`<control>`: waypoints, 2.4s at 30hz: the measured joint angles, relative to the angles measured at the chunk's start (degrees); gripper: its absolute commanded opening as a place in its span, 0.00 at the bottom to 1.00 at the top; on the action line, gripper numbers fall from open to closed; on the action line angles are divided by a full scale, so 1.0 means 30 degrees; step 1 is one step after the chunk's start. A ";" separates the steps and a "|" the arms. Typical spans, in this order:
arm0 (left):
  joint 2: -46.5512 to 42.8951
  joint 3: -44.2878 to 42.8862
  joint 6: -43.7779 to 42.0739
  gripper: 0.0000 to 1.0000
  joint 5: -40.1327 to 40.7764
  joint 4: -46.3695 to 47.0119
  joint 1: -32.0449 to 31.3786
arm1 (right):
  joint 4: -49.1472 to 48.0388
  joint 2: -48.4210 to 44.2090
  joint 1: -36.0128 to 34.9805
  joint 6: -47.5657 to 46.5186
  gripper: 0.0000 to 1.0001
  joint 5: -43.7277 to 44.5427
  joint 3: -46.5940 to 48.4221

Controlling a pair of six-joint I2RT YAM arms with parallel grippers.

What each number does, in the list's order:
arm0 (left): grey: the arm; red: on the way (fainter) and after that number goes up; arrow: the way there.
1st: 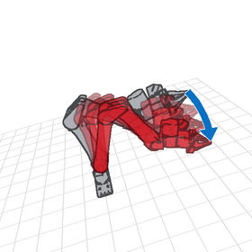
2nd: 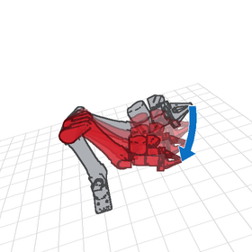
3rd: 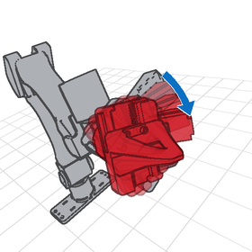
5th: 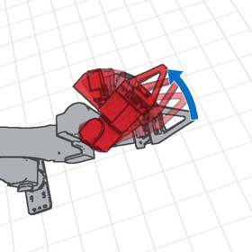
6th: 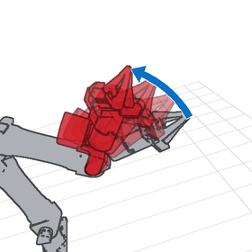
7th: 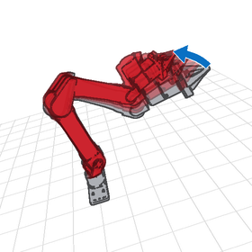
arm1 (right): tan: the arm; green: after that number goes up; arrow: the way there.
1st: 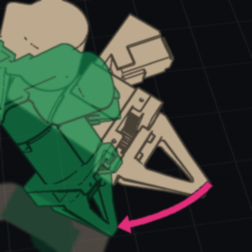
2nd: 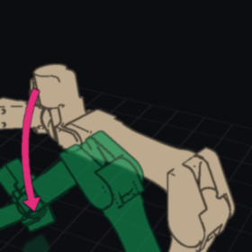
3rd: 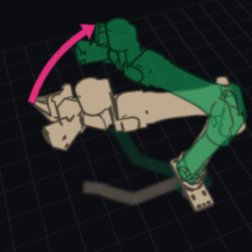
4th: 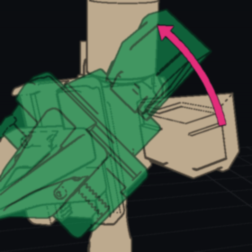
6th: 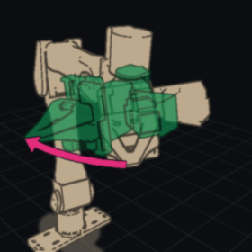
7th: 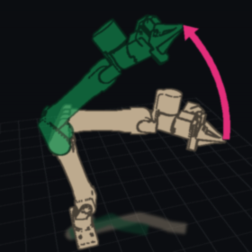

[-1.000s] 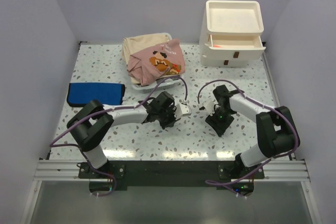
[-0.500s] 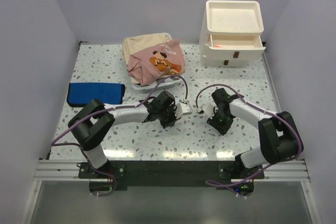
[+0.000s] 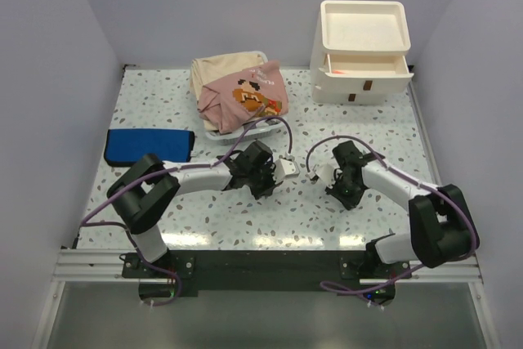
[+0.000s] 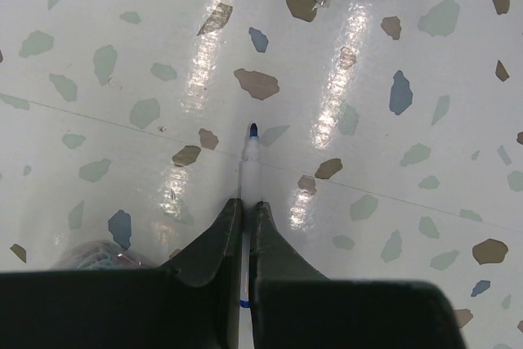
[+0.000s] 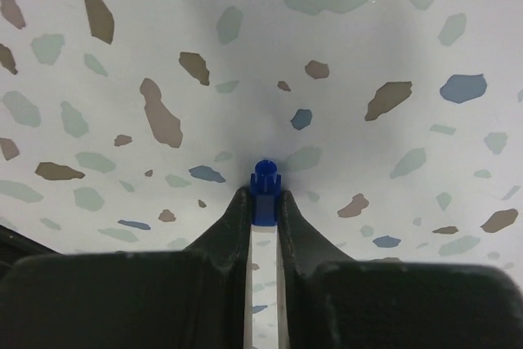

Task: Sort the stationery into containers
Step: Pick up the pen cap from the center of the board, then close the pen cap on the pen.

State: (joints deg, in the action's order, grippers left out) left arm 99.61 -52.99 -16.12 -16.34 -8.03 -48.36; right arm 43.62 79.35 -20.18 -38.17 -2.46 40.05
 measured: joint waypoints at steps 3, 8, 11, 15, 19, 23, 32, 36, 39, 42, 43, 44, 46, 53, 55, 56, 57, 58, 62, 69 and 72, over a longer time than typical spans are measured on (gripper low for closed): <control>0.0117 -0.0211 -0.0182 0.00 -0.0270 -0.0204 0.0036 | 0.0459 -0.1035 0.0000 -0.0627 0.00 -0.0080 -0.0248; 0.0342 -0.0678 -0.1144 0.00 -0.1071 -0.0947 0.0153 | 0.0962 -0.6499 -0.0007 -0.3271 0.00 -0.0619 -0.0138; 0.0466 -0.1035 -0.1698 0.00 -0.1559 -0.1741 0.0160 | 0.0831 -0.9566 -0.0007 -0.5566 0.00 -0.1078 -0.0262; 0.0488 -0.1326 -0.2200 0.00 -0.2229 -0.2929 0.0168 | -0.0933 -1.3923 -0.0007 -0.9289 0.00 -0.1647 -0.2841; 0.0488 -0.1596 -0.2426 0.00 -0.2608 -0.3985 0.0168 | -0.3504 -1.7296 -0.0015 -1.3143 0.00 -0.2331 -0.6798; 0.0488 -0.1683 -0.2499 0.00 -0.2892 -0.4524 0.0168 | -0.6258 -1.8863 -0.0015 -1.6327 0.00 -0.3577 -0.9952; 0.0495 -0.1705 -0.2266 0.00 -0.2980 -0.4415 0.0168 | -1.1081 -1.5577 -0.0022 -2.1624 0.00 -0.7577 -1.1577; 0.0525 -0.2004 -0.1909 0.00 -0.2892 -0.4087 0.0168 | -1.2407 -1.1540 -0.0044 -2.2600 0.00 -0.8138 -1.1103; 0.0525 -0.2310 -0.1676 0.00 -0.2710 -0.3628 0.0182 | -1.3712 -0.8925 -0.0102 -2.2688 0.00 -0.8284 -1.0346; 0.0525 -0.2616 -0.1384 0.00 -0.2477 -0.3228 0.0204 | -1.5905 -0.7169 -0.0248 -2.2411 0.00 -0.8597 -0.9624; 0.0525 -0.2710 -0.1319 0.00 -0.2448 -0.3140 0.0204 | -1.6130 -0.7038 -0.0299 -2.2403 0.00 -0.8619 -0.9566; 0.0525 -0.2827 -0.1282 0.00 -0.2419 -0.3075 0.0204 | -1.6859 -0.6739 -0.0423 -2.2185 0.00 -0.8692 -0.9493; 0.0525 -0.3016 -0.1107 0.00 -0.2390 -0.2914 0.0204 | -1.8083 -0.6273 -0.0714 -2.1813 0.00 -0.8808 -0.9457; 0.0903 -0.3971 -0.0313 0.00 -0.2346 -0.2069 0.0248 | -2.0444 -0.5085 -0.2528 -2.0116 0.00 -0.8480 -0.9209; 0.1217 -0.4393 0.0058 0.00 -0.2382 -0.1858 0.0262 | -2.0917 -0.4437 -0.3031 -1.9416 0.00 -0.7890 -0.8932; 0.1333 -0.4503 0.0175 0.00 -0.2433 -0.1778 0.0284 | -2.1063 -0.4102 -0.3286 -1.9081 0.00 -0.7482 -0.8706; 0.1464 -0.4641 0.0306 0.00 -0.2433 -0.1727 0.0328 | -2.1136 -0.3774 -0.3541 -1.8753 0.00 -0.7031 -0.8459; 0.1581 -0.4721 0.0488 0.00 -0.2390 -0.1705 0.0393 | -2.1136 -0.3388 -0.3759 -1.8345 0.00 -0.6499 -0.8123; 0.1872 -0.4903 0.0998 0.00 -0.2193 -0.1603 0.0794 | -2.1128 -0.2251 -0.4641 -1.6954 0.00 -0.4546 -0.7038; 0.2091 -0.5275 0.1224 0.00 -0.1443 -0.1566 0.0867 | -2.1362 -0.1909 -0.5195 -1.5518 0.00 -0.2565 -0.6499; 0.2135 -0.5268 0.1348 0.00 -0.0991 -0.1632 0.0852 | -2.1624 -0.2011 -0.5319 -1.5118 0.00 -0.1989 -0.6499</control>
State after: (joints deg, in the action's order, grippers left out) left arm 106.02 -68.79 -12.08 -19.31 -12.93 -45.80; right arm -21.26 73.32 -36.14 -83.53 -8.43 20.56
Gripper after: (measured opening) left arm 0.056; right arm 0.085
